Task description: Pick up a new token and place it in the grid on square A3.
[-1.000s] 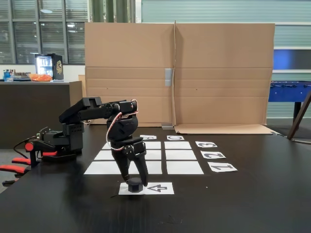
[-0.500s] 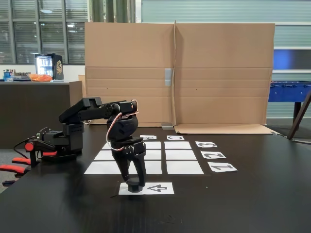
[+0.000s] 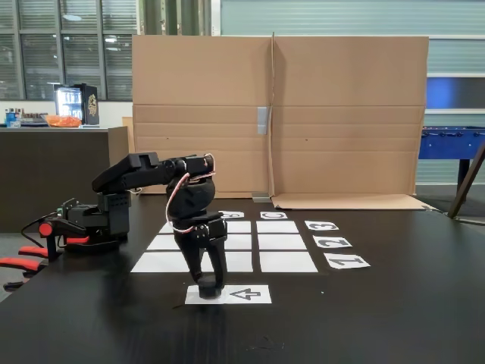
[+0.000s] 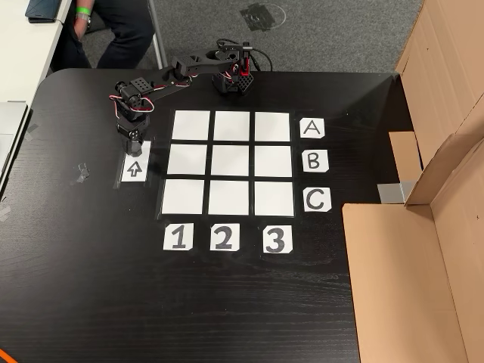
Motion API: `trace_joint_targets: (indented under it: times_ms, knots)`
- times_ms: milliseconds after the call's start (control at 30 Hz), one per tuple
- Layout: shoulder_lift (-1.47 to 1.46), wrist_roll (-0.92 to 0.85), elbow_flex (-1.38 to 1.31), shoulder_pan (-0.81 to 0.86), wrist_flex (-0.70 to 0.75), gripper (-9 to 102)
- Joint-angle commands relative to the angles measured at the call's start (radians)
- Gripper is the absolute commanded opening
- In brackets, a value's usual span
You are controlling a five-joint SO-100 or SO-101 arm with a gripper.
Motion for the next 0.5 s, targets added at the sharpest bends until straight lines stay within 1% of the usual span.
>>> trace_joint_targets:
  times_ms: [0,233,467]
  knots:
    - [0.009,-0.009,-0.069,0.003,0.032,15]
    - [0.052,-0.005,-0.083,-0.015,0.064,15]
    - [0.138,0.0,-0.034,-0.066,0.071,15]
